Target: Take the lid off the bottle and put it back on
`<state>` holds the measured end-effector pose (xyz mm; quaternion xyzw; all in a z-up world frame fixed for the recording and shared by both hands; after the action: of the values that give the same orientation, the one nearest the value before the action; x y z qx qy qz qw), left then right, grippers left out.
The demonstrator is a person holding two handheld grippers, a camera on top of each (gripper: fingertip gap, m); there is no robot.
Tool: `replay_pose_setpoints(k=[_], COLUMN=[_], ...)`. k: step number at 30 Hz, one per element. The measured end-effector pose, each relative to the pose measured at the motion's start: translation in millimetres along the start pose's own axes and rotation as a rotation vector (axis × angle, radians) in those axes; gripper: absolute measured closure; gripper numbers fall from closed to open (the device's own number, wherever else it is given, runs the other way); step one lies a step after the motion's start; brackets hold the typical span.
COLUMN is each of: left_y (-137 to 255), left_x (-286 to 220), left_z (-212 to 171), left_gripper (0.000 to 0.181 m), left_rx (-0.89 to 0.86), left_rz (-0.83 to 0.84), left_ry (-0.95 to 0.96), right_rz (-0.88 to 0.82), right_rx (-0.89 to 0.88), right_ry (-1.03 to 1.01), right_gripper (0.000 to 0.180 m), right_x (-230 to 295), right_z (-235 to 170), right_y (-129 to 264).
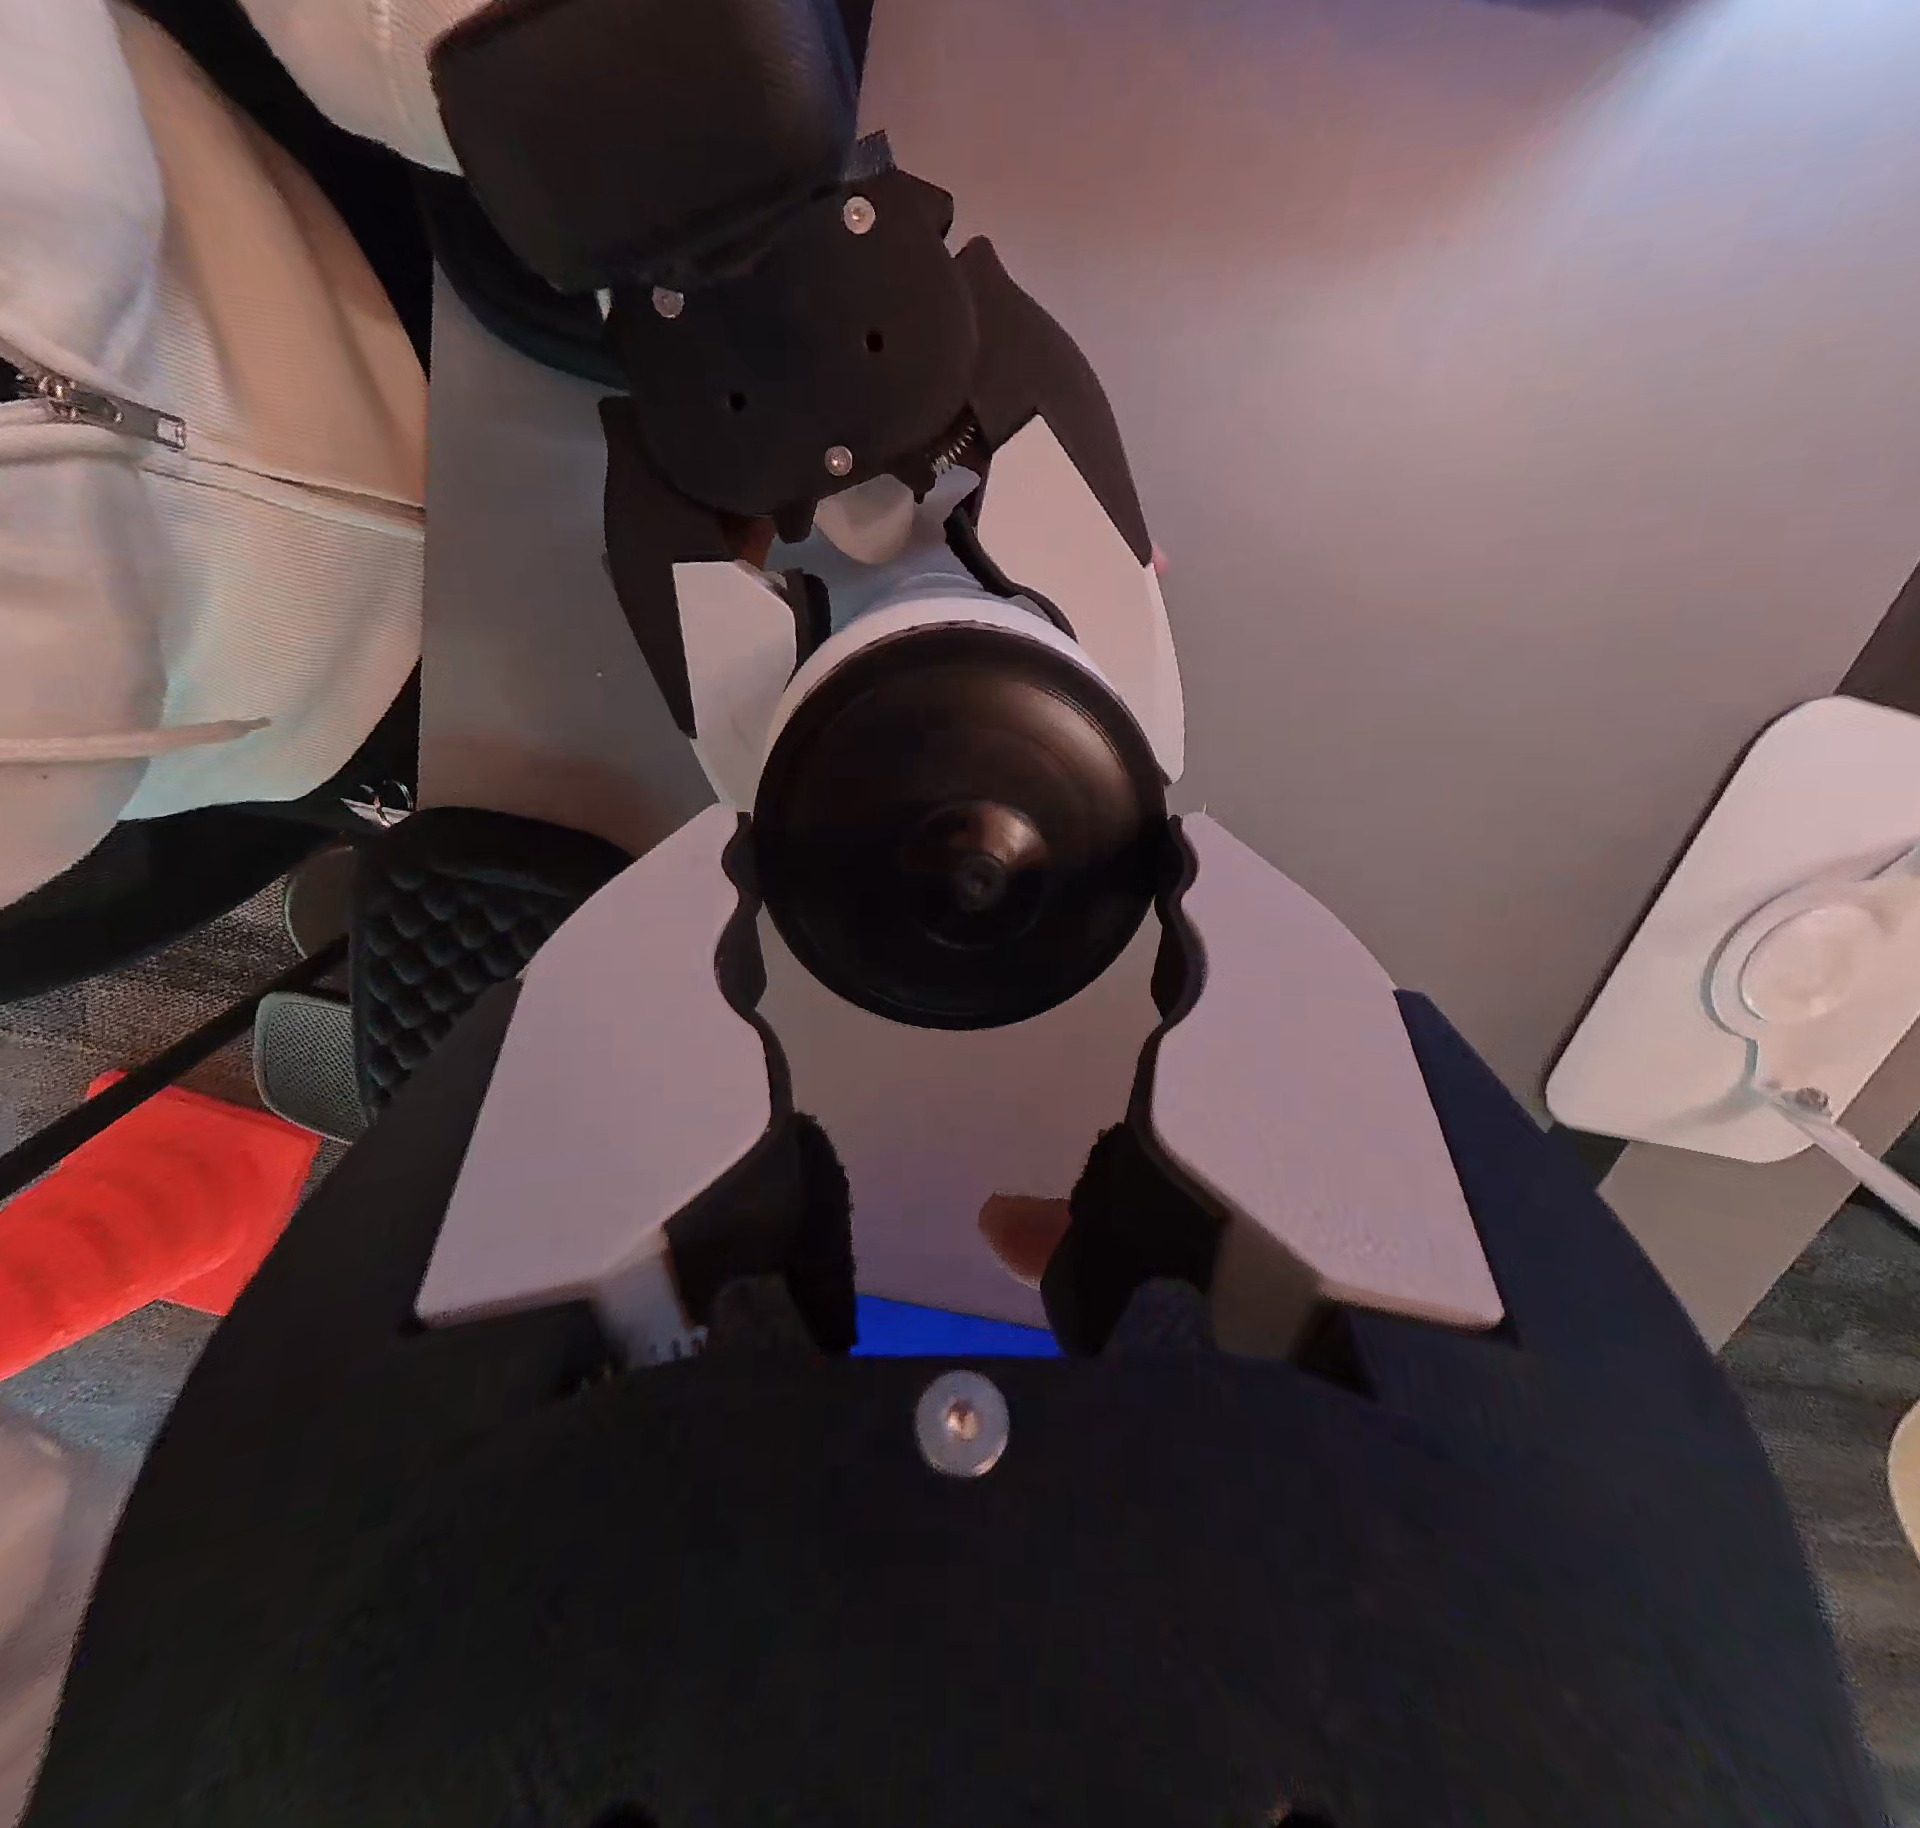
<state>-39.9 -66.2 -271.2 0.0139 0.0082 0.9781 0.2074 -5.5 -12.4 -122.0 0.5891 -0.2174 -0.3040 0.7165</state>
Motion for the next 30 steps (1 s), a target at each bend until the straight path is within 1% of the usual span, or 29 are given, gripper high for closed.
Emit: replay_pose_setpoints(k=[2, 4, 6, 8, 10, 11, 12, 13, 14, 15, 16, 17, 18, 20, 21, 22, 23, 26, 28, 30], left_y=[-0.2, -0.6, -1.3, -1.3, -1.3, -1.2, -1.1, -1.0, -0.9, -0.9, -0.9, -0.8, -1.0, -1.3, -1.4, -1.4, -1.4, -1.1, -1.1, -1.9], left_x=[-0.5, -0.7, -2.8, -2.8, -3.2, -3.8, -4.2, -4.1, -3.7, -3.2, -2.7, -2.7, -3.0, -4.0, -4.1, -4.1, -4.0, -2.4, -2.4, -5.3], left_z=[0.1, 0.1, 0.3, 0.3, 0.3, 0.1, 0.0, -0.1, -0.1, -0.2, -0.3, -0.4, -0.4, -0.4, -0.4, -0.3, -0.4, -0.5, -0.4, -0.4], left_gripper=[0.08, 0.08, 0.08, 0.08, 0.08, 0.079, 0.079, 0.079, 0.079, 0.079, 0.079, 0.079, 0.079, 0.079, 0.079, 0.079, 0.079, 0.079, 0.079, 0.079], left_rx=[0.003, 0.003, 0.005, 0.005, 0.002, -0.002, -0.005, -0.007, -0.009, -0.011, -0.012, -0.014, -0.015, -0.016, -0.016, -0.016, -0.017, -0.017, -0.016, -0.018], left_rz=[0.014, 0.022, 0.018, 0.009, 0.002, -0.008, -0.015, -0.016, -0.015, -0.015, -0.016, -0.017, -0.021, -0.025, -0.026, -0.026, -0.026, -0.019, -0.021, -0.041], left_ry=[0.005, 0.011, -0.006, -0.009, -0.008, -0.009, -0.009, -0.006, -0.003, 0.001, 0.005, 0.005, 0.001, -0.006, -0.007, -0.007, -0.005, 0.011, 0.013, -0.009], right_rz=[-0.04, -0.122, -0.149, -0.159, -0.14, -0.103, -0.067, -0.033, 0.006, 0.034, 0.055, 0.067, 0.077, 0.095, 0.11, 0.125, 0.136, 0.07, -0.019, -0.02], right_rx=[0.034, 0.066, 0.105, 0.103, 0.076, 0.043, -0.022, -0.096, -0.167, -0.224, -0.251, -0.24, -0.205, -0.148, -0.13, -0.12, -0.11, -0.12, -0.105, -0.078], right_ry=[-0.074, -0.153, -0.212, -0.239, -0.207, -0.181, -0.162, -0.151, -0.137, -0.121, -0.107, -0.097, -0.076, -0.031, -0.024, -0.014, -0.005, 0.04, 0.146, 0.18], right_gripper=[0.105, 0.104, 0.104, 0.103, 0.104, 0.094, 0.08, 0.075, 0.08, 0.092, 0.103, 0.106, 0.106, 0.095, 0.094, 0.099, 0.11, 0.11, 0.11, 0.11], right_x=[3.5, 6.6, 12.1, 13.4, 12.6, 12.0, 10.5, 8.3, 5.8, 2.7, -0.7, -4.0, -6.4, -9.0, -9.2, -8.4, -6.9, -3.1, 3.9, 8.7], right_z=[2.1, 5.3, 5.6, 5.3, 2.8, 1.0, 0.4, 0.2, 0.2, 0.1, -0.7, -2.0, -3.6, -4.8, -3.9, -2.7, -1.8, 0.3, 0.8, 0.2], right_y=[-0.8, -4.7, -4.9, -4.9, -3.9, -2.2, 1.6, 7.6, 14.4, 20.5, 24.5, 25.5, 24.3, 18.2, 14.2, 10.4, 7.3, 7.4, 7.5, 8.1])
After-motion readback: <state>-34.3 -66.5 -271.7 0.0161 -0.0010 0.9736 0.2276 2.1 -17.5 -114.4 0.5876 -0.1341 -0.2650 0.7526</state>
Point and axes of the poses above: each gripper's, where its closed fingertips meet, y back along the fingers, z out of its top, x = y × z across the jaws, the point moved 9 cm from there along y, back along the fingers
